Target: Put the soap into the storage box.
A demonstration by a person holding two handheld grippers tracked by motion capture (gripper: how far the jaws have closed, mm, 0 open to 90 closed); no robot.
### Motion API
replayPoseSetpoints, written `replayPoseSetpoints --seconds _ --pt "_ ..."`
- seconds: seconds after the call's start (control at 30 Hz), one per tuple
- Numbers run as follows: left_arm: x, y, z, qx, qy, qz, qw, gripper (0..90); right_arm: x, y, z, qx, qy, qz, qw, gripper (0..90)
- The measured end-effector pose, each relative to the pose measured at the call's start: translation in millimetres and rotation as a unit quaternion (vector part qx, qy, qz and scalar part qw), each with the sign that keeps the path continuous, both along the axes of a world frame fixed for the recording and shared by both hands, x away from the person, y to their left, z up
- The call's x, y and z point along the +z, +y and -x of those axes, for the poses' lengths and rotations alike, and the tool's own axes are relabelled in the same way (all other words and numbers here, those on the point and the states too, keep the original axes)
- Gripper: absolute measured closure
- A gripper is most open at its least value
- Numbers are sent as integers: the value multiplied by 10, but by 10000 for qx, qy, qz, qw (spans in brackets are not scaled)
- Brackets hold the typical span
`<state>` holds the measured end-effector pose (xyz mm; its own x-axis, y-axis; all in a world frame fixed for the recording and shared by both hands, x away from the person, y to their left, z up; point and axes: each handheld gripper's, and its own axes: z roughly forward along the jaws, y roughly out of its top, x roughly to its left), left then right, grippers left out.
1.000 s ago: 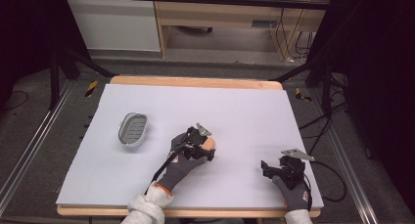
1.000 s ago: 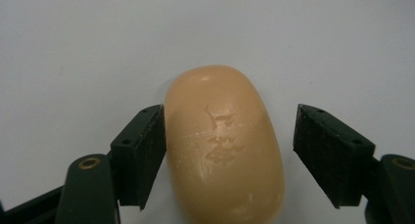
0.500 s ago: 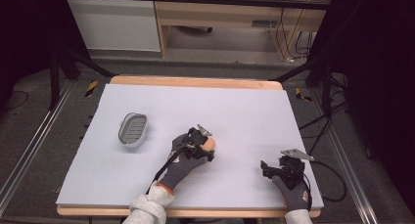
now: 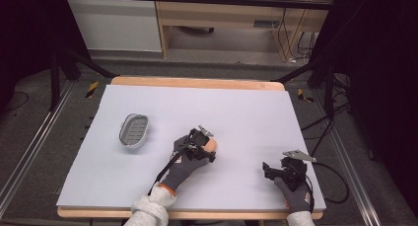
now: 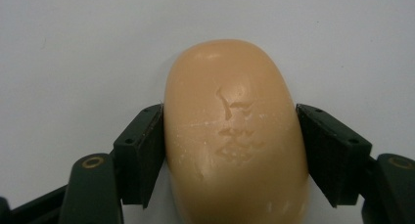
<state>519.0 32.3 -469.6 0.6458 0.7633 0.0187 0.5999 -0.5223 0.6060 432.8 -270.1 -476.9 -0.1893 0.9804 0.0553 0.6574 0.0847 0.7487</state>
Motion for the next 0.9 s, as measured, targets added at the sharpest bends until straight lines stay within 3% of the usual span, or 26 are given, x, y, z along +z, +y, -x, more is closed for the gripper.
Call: replayPoseSetpoints --seconds 0.4,0.9 --pt "39 14 43 -62 -22 -10 10000 308 -5 -7 -3 18 4 2 10000 67" --pt "365 278 269 -266 -234 276 9990 309 5 -4 2 -24 -4 -8 10000 67"
